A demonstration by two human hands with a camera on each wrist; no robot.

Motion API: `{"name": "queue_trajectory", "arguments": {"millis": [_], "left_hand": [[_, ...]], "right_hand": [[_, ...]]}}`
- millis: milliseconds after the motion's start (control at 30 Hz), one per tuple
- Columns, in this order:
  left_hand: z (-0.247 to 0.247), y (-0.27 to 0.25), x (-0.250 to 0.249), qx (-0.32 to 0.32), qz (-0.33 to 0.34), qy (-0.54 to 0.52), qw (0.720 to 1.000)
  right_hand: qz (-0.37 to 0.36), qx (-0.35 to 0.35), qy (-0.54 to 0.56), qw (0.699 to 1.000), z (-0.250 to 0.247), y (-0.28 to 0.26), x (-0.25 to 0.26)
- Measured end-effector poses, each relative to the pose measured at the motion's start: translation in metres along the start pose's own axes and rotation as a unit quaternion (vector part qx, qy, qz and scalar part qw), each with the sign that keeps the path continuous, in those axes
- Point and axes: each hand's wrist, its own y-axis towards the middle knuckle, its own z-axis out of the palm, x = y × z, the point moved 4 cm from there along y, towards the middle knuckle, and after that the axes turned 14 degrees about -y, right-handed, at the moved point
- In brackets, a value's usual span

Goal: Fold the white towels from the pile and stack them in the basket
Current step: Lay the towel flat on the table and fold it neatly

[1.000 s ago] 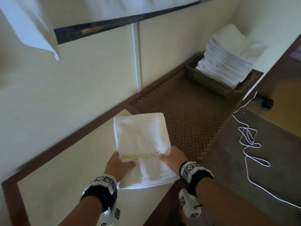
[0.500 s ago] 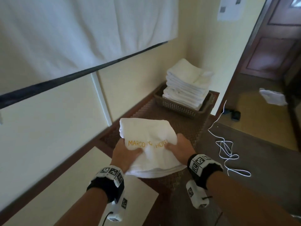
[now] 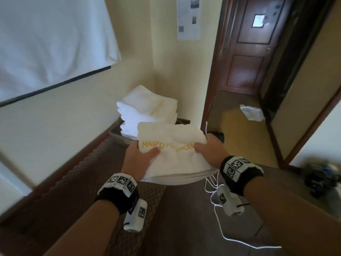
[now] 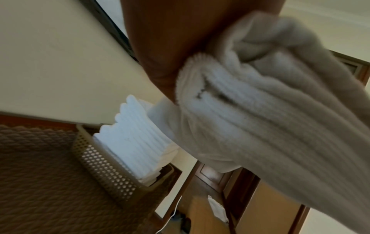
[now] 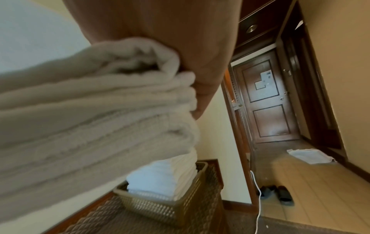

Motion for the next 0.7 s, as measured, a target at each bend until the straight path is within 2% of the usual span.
{"name": "queue_trajectory", "arguments": {"millis": [167, 333, 567, 700], "left_hand": [[0.067, 0.050, -0.006, -0.016, 0.027, -0.025, 0.999], [0.109, 0.104, -0.007, -0.040, 0.035, -0.055, 0.997], [0.136, 0.192, -0.003, -0.005, 0.030, -0.087, 0.996], [0.136, 0.238, -0.001, 0.029, 0.015, -0.109, 0.993]], "right_hand": [[-0.017, -0.026, -0.024, 0.999, -0.048, 0.067, -0.027], [-0.056, -0.043, -0.051, 0.996, -0.076, 0.136, -0.028], [-0.101, -0.027, -0.128, 0.986, -0.087, 0.251, -0.009], [-0.138, -0.048, -0.108, 0.983, -0.085, 0.323, 0.013]]}}
